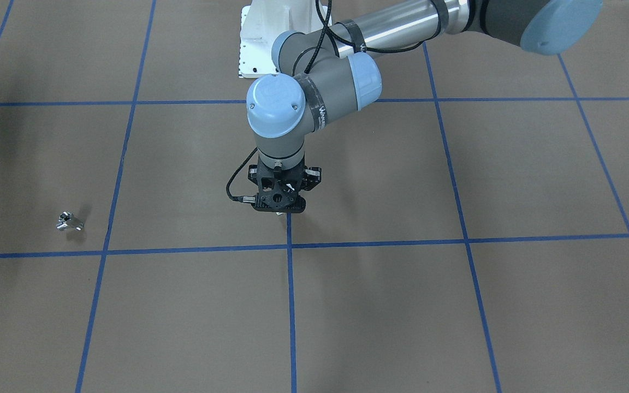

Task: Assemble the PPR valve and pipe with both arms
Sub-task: 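Lower the valve upright at the table center and open the left gripper, then raise the left gripper away while the right gripper approaches the chrome elbow, then grasp the chrome elbow fitting with the right gripper, then carry the chrome elbow with the right gripper over the standing valve, then press the chrome elbow down onto the valve top with the right gripper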

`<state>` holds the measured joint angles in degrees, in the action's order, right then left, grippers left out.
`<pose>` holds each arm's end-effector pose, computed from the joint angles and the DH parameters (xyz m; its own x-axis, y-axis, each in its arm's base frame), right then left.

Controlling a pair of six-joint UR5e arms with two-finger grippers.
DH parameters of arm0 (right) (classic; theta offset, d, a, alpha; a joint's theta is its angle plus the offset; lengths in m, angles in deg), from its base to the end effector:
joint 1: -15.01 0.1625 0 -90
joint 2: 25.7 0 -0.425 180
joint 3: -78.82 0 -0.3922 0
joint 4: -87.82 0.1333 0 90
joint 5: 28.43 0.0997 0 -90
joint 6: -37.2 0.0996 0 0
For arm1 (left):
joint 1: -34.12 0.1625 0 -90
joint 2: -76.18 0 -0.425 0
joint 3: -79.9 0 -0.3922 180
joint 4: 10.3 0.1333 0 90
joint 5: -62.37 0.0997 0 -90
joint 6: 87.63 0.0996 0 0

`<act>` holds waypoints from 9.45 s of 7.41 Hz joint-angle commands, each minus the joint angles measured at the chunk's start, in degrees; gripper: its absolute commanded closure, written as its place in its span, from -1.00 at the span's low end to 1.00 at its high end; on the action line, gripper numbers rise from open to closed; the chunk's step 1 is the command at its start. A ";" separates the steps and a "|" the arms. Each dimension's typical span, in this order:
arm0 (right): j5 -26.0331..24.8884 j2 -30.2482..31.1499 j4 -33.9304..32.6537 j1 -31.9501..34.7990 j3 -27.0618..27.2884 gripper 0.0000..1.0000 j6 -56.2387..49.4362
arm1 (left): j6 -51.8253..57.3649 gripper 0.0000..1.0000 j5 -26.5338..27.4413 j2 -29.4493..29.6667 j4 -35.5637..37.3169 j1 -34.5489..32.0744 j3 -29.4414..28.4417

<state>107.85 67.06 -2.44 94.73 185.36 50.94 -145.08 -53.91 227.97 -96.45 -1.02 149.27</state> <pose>-0.0242 -0.4768 0.5372 0.6725 -0.0541 0.7381 0.0142 0.9981 0.0602 0.6055 -0.5353 0.1159 0.7078 0.0917 -0.7004 -0.0999 0.9946 0.0293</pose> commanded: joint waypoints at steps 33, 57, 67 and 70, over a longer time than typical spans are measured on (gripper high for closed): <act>-7.61 -27.69 13.29 -25.04 -15.49 1.00 48.00 | 16.29 -0.47 -5.63 -34.51 12.85 -12.67 48.12; -22.11 -54.79 -2.46 -44.03 -21.55 1.00 75.12 | 32.40 -0.54 -6.24 -41.84 10.04 -20.50 43.21; -22.20 -55.06 -2.02 -44.30 -22.78 0.22 74.94 | 31.79 -0.54 -8.08 -41.75 10.65 -20.50 44.35; -22.20 -54.97 -1.93 -44.21 -23.04 -0.07 74.77 | 31.52 -0.55 -8.09 -41.75 10.92 -20.50 45.14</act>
<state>85.65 12.05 -4.41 50.46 162.46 125.81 -113.48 -61.95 186.22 -85.60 -21.52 194.17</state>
